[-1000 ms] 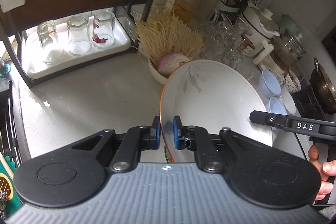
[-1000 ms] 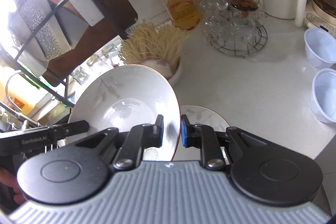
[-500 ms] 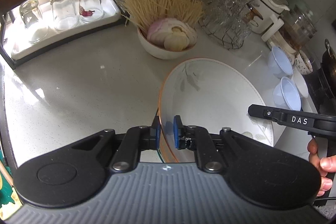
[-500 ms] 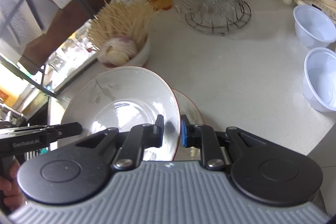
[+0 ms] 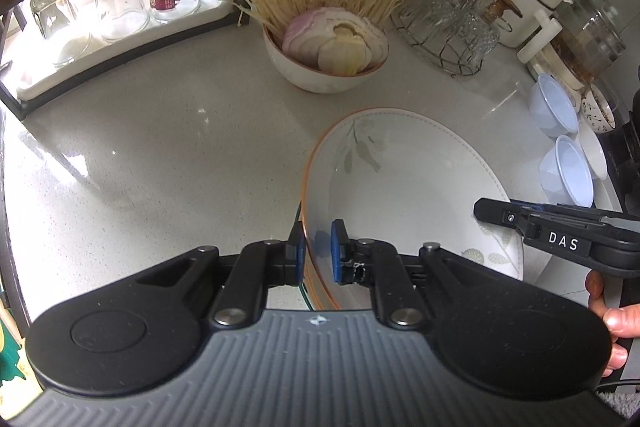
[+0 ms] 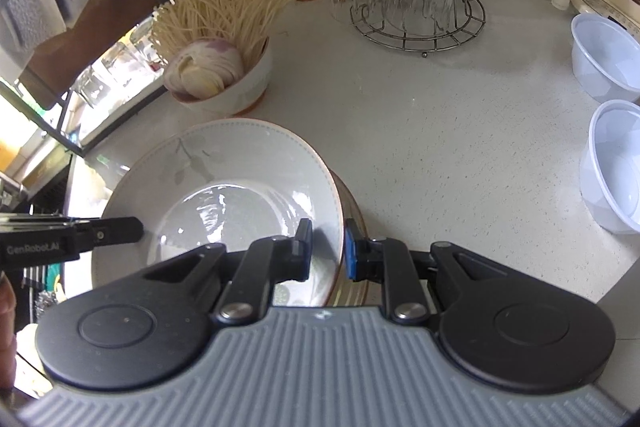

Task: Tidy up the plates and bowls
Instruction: 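Lift the second bowl with both grippers and carry it onto the stacked bowl, then lower the bowl into the stack and open both grippers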

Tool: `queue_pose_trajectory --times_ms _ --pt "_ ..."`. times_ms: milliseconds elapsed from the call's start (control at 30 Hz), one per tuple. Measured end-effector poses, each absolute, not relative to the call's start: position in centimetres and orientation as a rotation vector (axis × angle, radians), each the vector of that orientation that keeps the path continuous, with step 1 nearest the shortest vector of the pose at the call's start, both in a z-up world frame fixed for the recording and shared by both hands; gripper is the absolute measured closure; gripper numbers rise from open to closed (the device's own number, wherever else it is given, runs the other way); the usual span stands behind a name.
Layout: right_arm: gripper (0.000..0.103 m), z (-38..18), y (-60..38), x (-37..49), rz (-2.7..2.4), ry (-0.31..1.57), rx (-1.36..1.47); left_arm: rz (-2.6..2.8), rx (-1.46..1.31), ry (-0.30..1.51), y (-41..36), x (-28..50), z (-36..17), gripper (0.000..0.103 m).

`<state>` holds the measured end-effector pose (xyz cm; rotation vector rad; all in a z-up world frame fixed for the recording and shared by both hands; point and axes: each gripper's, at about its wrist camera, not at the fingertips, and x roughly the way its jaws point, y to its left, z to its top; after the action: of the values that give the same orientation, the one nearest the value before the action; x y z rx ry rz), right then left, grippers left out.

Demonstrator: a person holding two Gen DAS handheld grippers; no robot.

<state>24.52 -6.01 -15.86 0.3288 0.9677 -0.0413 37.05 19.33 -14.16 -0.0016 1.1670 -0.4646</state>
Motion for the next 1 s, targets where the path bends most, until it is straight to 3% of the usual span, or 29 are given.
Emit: queue_pose_trajectory --times_ms 1000 --pt "0.084 -17.5 -6.6 25.5 0.075 0.966 0.353 -0.327 -0.013 1.253 19.0 37.0 -15.4 0.086"
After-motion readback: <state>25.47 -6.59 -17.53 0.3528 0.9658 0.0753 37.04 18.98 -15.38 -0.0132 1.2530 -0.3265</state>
